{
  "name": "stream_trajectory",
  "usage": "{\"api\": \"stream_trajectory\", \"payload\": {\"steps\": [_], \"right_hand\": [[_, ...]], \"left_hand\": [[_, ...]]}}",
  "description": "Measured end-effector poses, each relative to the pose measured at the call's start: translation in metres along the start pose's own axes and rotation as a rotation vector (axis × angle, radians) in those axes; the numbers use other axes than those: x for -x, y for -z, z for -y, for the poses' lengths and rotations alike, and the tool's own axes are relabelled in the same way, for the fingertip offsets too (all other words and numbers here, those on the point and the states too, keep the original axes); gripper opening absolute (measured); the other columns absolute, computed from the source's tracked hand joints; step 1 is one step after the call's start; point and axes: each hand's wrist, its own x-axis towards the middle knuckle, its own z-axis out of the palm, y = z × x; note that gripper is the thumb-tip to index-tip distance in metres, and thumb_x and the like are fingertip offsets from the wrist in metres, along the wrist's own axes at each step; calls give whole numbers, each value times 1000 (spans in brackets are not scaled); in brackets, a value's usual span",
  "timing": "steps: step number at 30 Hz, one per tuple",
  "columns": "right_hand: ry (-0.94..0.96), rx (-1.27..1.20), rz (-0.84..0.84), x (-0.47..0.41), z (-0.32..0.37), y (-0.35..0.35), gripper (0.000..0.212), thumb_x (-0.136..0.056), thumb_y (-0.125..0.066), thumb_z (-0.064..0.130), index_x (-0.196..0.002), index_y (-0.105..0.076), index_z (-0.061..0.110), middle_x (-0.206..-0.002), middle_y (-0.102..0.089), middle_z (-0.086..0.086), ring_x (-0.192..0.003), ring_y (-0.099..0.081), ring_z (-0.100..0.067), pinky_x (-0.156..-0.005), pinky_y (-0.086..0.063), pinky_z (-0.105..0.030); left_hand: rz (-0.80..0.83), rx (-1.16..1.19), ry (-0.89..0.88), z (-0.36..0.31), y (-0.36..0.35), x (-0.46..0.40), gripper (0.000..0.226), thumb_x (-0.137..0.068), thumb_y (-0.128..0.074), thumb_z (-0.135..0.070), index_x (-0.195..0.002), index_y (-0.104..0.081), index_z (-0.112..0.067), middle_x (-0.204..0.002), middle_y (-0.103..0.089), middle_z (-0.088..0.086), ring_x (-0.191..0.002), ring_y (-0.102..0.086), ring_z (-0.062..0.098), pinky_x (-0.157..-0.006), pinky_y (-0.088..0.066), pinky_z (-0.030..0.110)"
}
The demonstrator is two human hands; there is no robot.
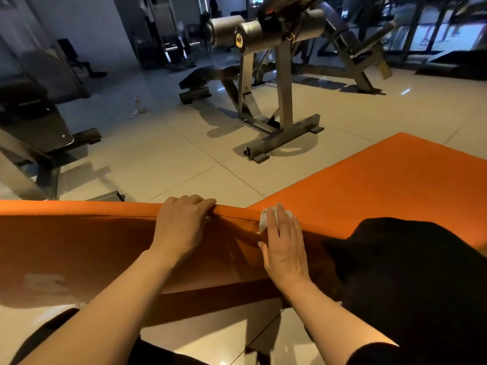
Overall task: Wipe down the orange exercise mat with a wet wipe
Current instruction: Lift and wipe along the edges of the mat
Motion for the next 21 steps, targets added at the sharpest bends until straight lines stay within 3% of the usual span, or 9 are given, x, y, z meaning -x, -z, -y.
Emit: {"api": "stream_trajectory", "payload": {"steps": [3, 7, 11, 14, 17, 19, 21], "right_hand": [[-6, -15, -17, 1, 7, -9, 85, -75, -78, 12, -146, -32, 3, -152, -29, -22, -143, -24, -34, -117, -13, -48], [-31, -27, -21, 19, 19, -20, 94, -64, -74, -5, -146, -29, -1, -154, -24, -25, -146, -20, -35, -117, -15, -51], [-97, -96, 15, 45, 22, -29, 97, -64, -73, -4, -148, -26, -2, -157, -17, -25, -147, -15, -35, -117, -17, -47], [-169, -73, 22, 59, 6, -26, 91, -75, -74, 12, -151, -23, 4, -161, -11, -16, -148, -12, -29, -118, -17, -39], [-552, -150, 43, 66, -10, -11, 104, -84, -71, 38, -155, 1, 14, -161, 17, -4, -149, 8, -21, -121, -18, -35], [-670, -158, 32, 70, -11, -5, 106, -84, -72, 32, -154, 7, 16, -158, 28, 1, -150, 7, -20, -116, -31, -36], [-623, -219, 67, 71, 0, -3, 107, -84, -71, 21, -154, 9, 18, -154, 36, 7, -150, 5, -20, -111, -38, -34]], "left_hand": [[84, -35, -217, -16, -14, 3, 59, -76, -76, -26, -131, -58, -17, -121, -64, 7, -110, -60, 31, -95, -45, 45], [144, -37, -342, -43, -43, 8, 58, -82, -56, -46, -131, -55, -16, -123, -63, 6, -108, -62, 27, -87, -49, 40], [209, 27, -429, -52, -56, 14, 73, -73, -35, -64, -128, -54, -21, -110, -64, -2, -88, -63, 22, -69, -50, 36], [221, -8, -477, -54, -64, 15, 65, -80, -37, -56, -130, -56, -18, -114, -66, 2, -89, -65, 24, -68, -51, 36], [179, -68, -476, -51, -73, 11, 52, -85, -62, -30, -135, -54, -16, -121, -65, 5, -95, -65, 26, -73, -51, 36], [183, -59, -469, -51, -74, 10, 51, -86, -65, -23, -136, -53, -18, -122, -64, 4, -97, -64, 27, -75, -50, 37], [186, -49, -467, -53, -75, 9, 51, -91, -58, -23, -141, -47, -20, -128, -60, 2, -103, -61, 26, -80, -48, 37]]}}
